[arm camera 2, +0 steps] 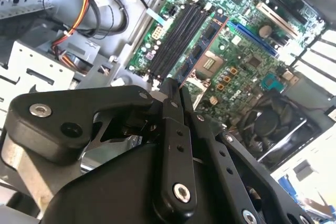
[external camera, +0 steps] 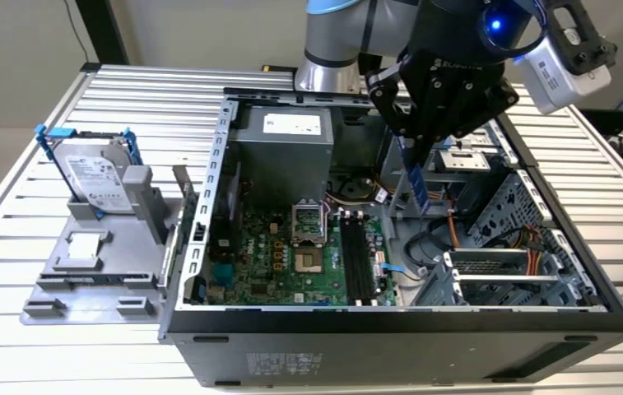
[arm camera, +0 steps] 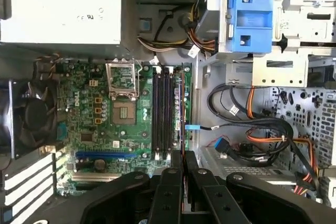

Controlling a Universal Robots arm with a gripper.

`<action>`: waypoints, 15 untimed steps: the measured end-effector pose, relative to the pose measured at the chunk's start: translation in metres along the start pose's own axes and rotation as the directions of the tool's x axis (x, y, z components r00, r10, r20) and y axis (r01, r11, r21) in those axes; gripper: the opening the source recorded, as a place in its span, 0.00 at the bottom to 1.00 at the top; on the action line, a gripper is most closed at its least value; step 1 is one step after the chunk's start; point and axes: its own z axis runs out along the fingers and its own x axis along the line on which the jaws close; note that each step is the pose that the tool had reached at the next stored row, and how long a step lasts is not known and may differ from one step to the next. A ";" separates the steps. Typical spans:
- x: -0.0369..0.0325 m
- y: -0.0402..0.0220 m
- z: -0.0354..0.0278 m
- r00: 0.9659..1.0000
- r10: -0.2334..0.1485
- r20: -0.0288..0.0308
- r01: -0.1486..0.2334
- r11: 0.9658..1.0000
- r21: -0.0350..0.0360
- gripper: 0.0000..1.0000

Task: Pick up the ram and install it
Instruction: 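Insert the ram into the slot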

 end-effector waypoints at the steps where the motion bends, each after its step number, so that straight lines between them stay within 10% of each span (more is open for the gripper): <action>1: 0.0000 0.0000 0.0002 1.000 0.011 0.000 -0.011 1.000 0.000 0.00; 15: -0.0038 0.0000 0.0054 1.000 -0.005 0.000 0.005 1.000 0.000 0.00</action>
